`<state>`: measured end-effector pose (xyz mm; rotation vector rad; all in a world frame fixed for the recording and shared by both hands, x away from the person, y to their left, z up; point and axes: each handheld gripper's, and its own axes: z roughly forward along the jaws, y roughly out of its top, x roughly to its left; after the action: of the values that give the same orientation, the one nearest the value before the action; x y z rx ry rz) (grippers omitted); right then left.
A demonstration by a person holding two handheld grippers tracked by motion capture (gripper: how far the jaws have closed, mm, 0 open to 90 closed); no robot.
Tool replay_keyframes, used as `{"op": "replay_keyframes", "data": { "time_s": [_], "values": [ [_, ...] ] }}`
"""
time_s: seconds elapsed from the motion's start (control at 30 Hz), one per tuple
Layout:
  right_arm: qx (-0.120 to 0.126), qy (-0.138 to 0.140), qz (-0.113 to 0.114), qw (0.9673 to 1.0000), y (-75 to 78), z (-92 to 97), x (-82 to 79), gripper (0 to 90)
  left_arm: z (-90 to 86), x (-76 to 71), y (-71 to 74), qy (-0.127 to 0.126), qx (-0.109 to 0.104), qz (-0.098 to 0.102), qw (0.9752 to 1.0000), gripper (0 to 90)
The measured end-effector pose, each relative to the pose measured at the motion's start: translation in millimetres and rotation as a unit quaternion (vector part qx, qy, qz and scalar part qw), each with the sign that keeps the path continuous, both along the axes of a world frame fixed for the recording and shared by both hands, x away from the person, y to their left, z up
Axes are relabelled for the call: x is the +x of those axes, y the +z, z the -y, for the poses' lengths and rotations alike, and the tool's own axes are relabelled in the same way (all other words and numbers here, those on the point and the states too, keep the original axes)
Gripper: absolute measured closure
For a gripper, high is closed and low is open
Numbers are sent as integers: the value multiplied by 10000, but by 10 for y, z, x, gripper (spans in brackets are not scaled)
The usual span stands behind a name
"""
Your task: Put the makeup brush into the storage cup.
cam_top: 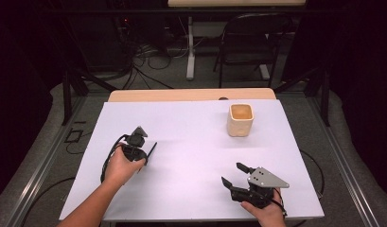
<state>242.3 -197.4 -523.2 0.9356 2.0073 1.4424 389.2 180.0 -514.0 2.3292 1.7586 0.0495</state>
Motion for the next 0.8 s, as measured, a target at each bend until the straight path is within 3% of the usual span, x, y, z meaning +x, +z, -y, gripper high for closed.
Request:
{"op": "replay_keyframes", "data": {
  "time_s": [0.47,0.8],
  "values": [
    [-10,-4,6,10000,3,11,1,282,74,48,-83,49,183,-283,9994,827],
    [-18,16,0,10000,3,8,0,281,89,65,-104,61,221,-345,9991,819]
  ]
}}
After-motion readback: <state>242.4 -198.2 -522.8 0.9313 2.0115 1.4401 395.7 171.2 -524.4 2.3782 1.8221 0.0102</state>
